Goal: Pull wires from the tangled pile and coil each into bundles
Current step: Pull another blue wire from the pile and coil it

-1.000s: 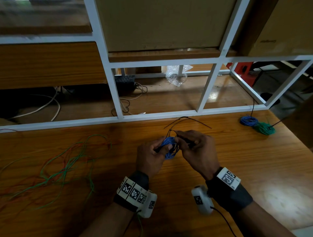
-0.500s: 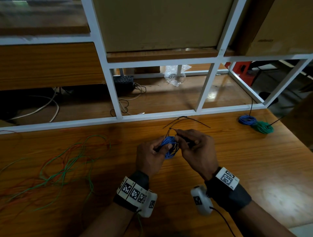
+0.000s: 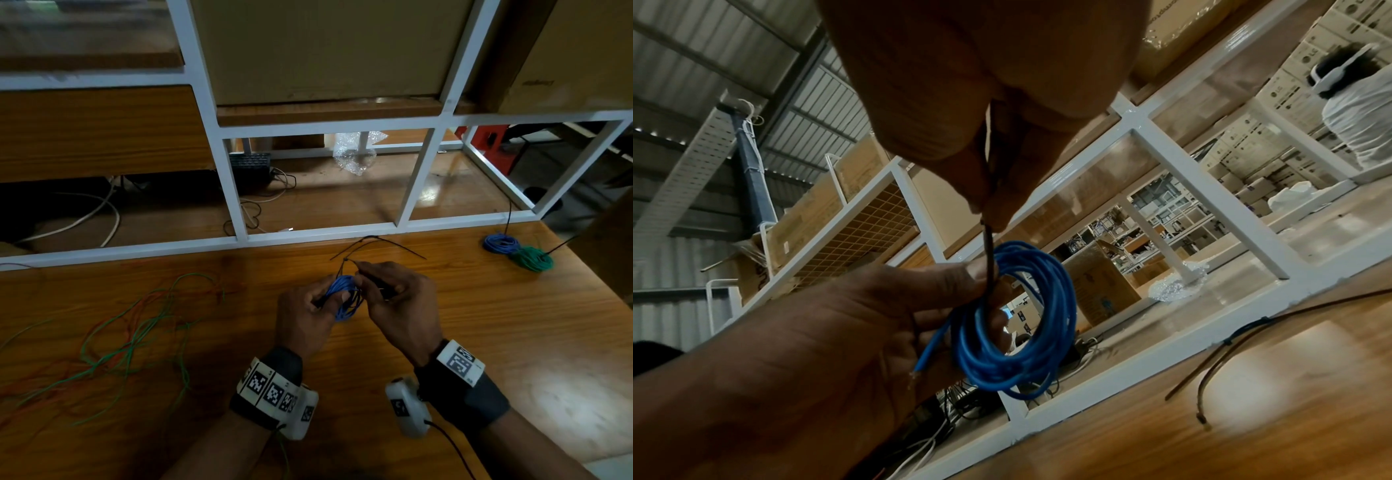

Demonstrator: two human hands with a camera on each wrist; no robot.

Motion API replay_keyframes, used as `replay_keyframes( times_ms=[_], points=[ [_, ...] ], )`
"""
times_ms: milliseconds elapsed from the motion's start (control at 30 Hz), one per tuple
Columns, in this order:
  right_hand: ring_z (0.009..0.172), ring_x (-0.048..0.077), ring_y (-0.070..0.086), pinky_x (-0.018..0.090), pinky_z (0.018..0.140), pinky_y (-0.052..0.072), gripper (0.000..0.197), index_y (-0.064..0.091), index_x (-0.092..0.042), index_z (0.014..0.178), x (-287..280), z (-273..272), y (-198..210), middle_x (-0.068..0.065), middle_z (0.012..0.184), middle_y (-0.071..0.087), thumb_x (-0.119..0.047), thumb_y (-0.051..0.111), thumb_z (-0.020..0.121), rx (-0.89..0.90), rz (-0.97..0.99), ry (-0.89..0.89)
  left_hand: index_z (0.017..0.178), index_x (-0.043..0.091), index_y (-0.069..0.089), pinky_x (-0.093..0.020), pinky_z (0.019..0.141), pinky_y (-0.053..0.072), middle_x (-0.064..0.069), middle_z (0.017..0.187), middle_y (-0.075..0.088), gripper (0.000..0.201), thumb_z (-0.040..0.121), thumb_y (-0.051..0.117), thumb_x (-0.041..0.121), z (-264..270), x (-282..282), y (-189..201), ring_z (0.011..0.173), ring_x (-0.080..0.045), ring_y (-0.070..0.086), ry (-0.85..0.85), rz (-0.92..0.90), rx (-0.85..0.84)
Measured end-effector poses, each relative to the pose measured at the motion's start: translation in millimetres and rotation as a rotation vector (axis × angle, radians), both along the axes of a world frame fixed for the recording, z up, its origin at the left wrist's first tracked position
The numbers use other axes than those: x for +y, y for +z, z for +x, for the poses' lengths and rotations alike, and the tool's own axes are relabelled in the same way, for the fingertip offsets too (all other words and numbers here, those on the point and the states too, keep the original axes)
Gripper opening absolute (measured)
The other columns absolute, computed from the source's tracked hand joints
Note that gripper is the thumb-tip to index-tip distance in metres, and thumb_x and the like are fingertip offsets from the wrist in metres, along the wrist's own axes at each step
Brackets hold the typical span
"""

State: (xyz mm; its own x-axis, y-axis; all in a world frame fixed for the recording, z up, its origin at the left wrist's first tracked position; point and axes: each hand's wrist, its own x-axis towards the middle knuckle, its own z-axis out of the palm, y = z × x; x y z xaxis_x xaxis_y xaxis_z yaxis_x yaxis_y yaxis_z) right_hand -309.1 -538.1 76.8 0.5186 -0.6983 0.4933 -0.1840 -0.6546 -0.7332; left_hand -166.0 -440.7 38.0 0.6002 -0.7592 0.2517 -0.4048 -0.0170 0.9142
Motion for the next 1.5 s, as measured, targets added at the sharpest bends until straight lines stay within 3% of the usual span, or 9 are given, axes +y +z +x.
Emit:
replay_keyframes(
  times_ms=[200,367,733,900,1067,1167,1233,1333,1500],
  points=[
    [0.085,0.002,0.072,0.025,0.067,0.06,0.017,0.081,-0.018,0.106,5.7,-1.9,-6.6,-0.007,0.101,0.078,-0.01,0.076,0.091,0.072,-0.034,0.014,0.12,0.014,0.072,-0.017,0.072,0.057,-0.001,0.11,0.075,0.035,0.089,0.074,0.029,-0.4,0.7,0.7,0.096,-0.006,0.071,0.005,-0.002,-0.007],
    [0.082,0.008,0.072,0.031,0.063,0.061,0.018,0.081,-0.017,0.109,4.5,-3.9,-8.2,-0.004,0.1,0.077,-0.012,0.073,0.093,0.144,-0.002,0.027,0.125,0.017,0.069,-0.033,0.079,0.062,0.001,0.117,0.073,0.043,0.087,0.073,0.037,-1.9,0.1,-1.2,0.101,-0.005,0.07,0.019,0.035,0.012],
    [0.086,0.001,0.07,0.03,0.062,0.06,0.022,0.079,-0.024,0.11,-14.6,-8.9,17.0,-0.013,0.104,0.072,-0.039,0.073,0.095,0.193,0.127,0.078,0.133,0.028,0.061,-0.022,0.074,0.061,0.005,0.118,0.071,0.045,0.089,0.074,0.029,-7.7,5.8,10.6,0.097,0.001,0.069,-0.028,0.048,-0.051],
    [0.082,0.002,0.071,0.036,0.072,0.061,0.006,0.079,-0.024,0.089,-32.3,1.4,27.9,-0.01,0.088,0.076,-0.022,0.076,0.094,0.21,0.133,0.175,0.128,0.034,0.058,-0.027,0.076,0.062,0.008,0.114,0.071,0.046,0.087,0.077,0.026,-8.8,4.4,14.6,0.097,0.003,0.069,-0.079,-0.011,-0.034],
    [0.082,0.017,0.069,0.033,0.071,0.058,0.012,0.074,-0.012,0.086,-43.2,2.9,53.8,0.012,0.086,0.073,-0.011,0.069,0.096,-0.012,0.422,0.169,0.124,0.044,0.061,-0.035,0.074,0.063,0.017,0.113,0.068,0.042,0.086,0.076,0.033,-7.3,6.3,10.6,0.098,0.002,0.069,-0.136,0.003,0.007],
    [0.092,0.01,0.073,0.031,0.08,0.06,0.005,0.079,-0.016,0.093,-50.9,-0.3,55.1,-0.002,0.092,0.079,-0.021,0.077,0.092,0.143,0.359,0.286,0.12,0.057,0.06,-0.035,0.077,0.063,0.012,0.117,0.07,0.041,0.082,0.072,0.048,-6.4,6.4,6.7,0.102,-0.001,0.069,-0.133,-0.006,0.03],
    [0.092,0.01,0.074,0.032,0.081,0.062,0.011,0.081,-0.017,0.097,-48.7,-1.4,46.0,-0.006,0.093,0.079,-0.024,0.081,0.088,0.219,0.314,0.356,0.12,0.052,0.062,-0.036,0.078,0.062,0.008,0.117,0.072,0.041,0.08,0.07,0.053,-5.6,5.4,6.8,0.102,-0.002,0.069,-0.126,-0.009,0.034],
    [0.088,0.014,0.075,0.039,0.077,0.063,0.006,0.081,-0.015,0.092,-46.5,2.4,35.4,-0.004,0.09,0.079,-0.02,0.079,0.09,0.164,0.279,0.356,0.125,0.042,0.063,-0.038,0.079,0.062,0.006,0.116,0.073,0.045,0.081,0.072,0.049,-3.9,2.0,8.7,0.103,-0.004,0.07,-0.131,0.002,0.035],
    [0.083,0.009,0.07,0.046,0.073,0.059,0.018,0.07,-0.031,0.083,-53.7,9.5,26.4,-0.012,0.081,0.072,-0.021,0.07,0.099,0.24,0.167,0.289,0.117,0.051,0.065,-0.037,0.082,0.062,0.008,0.117,0.072,0.04,0.082,0.08,0.04,-1.7,-1.7,12.7,0.107,-0.005,0.069,-0.188,0.033,0.113]
  ],
)
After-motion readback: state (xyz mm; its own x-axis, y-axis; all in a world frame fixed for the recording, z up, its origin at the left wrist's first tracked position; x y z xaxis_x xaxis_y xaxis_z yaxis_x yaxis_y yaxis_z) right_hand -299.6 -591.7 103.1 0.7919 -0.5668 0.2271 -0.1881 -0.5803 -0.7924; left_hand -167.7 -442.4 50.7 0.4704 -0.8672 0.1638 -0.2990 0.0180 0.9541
